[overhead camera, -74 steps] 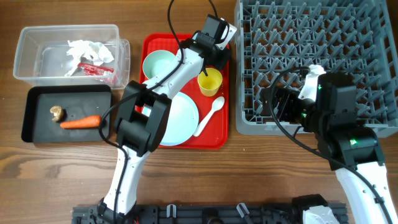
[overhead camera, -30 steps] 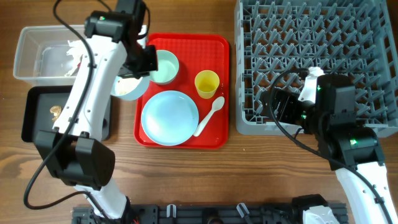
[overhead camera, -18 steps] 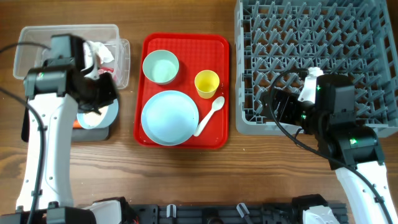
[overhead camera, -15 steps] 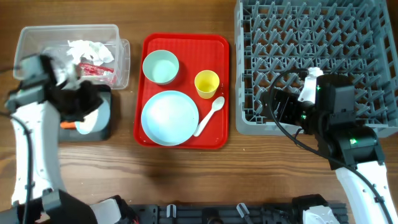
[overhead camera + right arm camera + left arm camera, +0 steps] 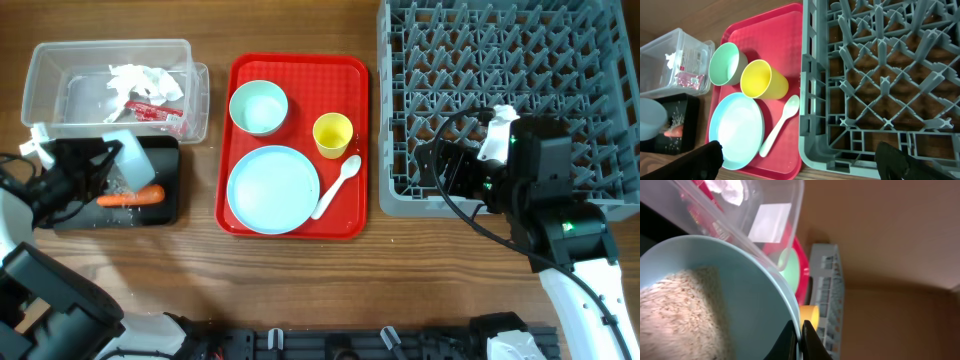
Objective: Sort waste into correct bins and load items into the dishwasher rack
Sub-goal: 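Tip the rice out of the white bowl onto the black tray, then set the empty white bowl down on the blue plate with the left gripper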
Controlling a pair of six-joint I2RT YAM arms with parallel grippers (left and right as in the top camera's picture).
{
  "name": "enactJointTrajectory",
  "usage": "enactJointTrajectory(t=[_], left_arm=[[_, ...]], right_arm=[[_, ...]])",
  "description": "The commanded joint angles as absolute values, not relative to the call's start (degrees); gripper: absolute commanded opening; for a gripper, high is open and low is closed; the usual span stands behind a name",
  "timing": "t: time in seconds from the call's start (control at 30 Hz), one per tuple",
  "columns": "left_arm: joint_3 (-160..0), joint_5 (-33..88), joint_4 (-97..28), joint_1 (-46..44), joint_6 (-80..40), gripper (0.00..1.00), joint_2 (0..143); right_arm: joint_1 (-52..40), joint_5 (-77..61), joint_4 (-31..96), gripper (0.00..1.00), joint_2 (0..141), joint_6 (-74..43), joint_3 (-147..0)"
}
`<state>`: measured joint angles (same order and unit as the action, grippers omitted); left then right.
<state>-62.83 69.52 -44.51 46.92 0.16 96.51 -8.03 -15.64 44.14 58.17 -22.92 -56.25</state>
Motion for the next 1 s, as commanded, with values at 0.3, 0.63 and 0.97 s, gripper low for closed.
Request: enactJointTrajectory(t=[0.3, 0.63, 0.97], left_arm=[[-62.6, 90.3, -44.5, 54.0, -2.0, 0.04, 97.1], [-62.6, 90.3, -44.8, 55.5, -3.9, 0.04, 97.1], [-66.3, 88.8, -39.1, 37.2, -4.8, 0.04, 89.5]], right_arm=[[-7.8, -17.7, 44.2, 1.00, 58.3, -22.6, -57.3], [-7.8, -17.7, 44.2, 1.00, 58.3, -22.6, -57.3], [-7.8, -17.7, 42.1, 1.00, 59.4, -22.7, -57.3]])
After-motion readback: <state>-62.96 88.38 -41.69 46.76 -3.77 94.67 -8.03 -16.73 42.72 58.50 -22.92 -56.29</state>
